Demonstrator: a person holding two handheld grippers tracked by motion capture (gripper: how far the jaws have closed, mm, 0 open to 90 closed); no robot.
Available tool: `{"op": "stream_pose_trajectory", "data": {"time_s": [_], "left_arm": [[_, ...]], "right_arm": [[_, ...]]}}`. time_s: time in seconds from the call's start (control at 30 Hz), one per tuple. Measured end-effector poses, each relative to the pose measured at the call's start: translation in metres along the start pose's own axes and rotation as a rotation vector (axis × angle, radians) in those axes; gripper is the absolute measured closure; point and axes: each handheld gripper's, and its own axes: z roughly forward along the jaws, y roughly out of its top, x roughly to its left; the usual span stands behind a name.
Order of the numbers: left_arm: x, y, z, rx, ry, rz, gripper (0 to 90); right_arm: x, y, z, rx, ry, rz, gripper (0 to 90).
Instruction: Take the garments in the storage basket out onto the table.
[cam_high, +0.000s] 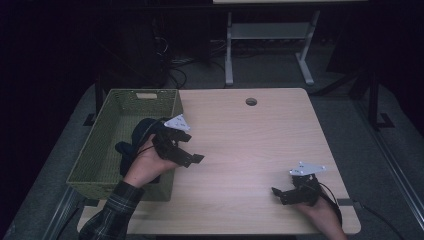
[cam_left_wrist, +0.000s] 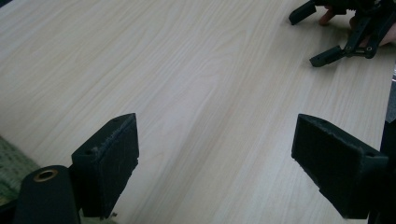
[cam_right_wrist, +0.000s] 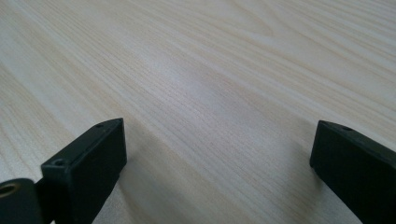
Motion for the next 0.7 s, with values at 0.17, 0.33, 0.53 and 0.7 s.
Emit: {"op": "stream_pose_trajectory", "data": {"time_s": [0.17, 0.33, 0.53, 0.7], "left_arm": [[0.005, 0.000, -0.008, 0.025, 0.018, -0.002, 14.6], [0.011, -0.002, -0.016, 0.038, 0.034, -0.016, 14.6], [0.019, -0.005, -0.025, 0.047, 0.055, -0.028, 14.6], [0.025, -0.007, -0.032, 0.051, 0.074, -0.041, 14.5]], "right_arm": [[0.000, 0.000, 0.000, 0.000, 0.000, 0.000, 3.2], [0.000, 0.000, 0.000, 0.000, 0.000, 0.000, 3.2], [0.000, 0.000, 0.000, 0.000, 0.000, 0.001, 3.2], [0.000, 0.000, 0.000, 0.000, 0.000, 0.000, 3.2]]}}
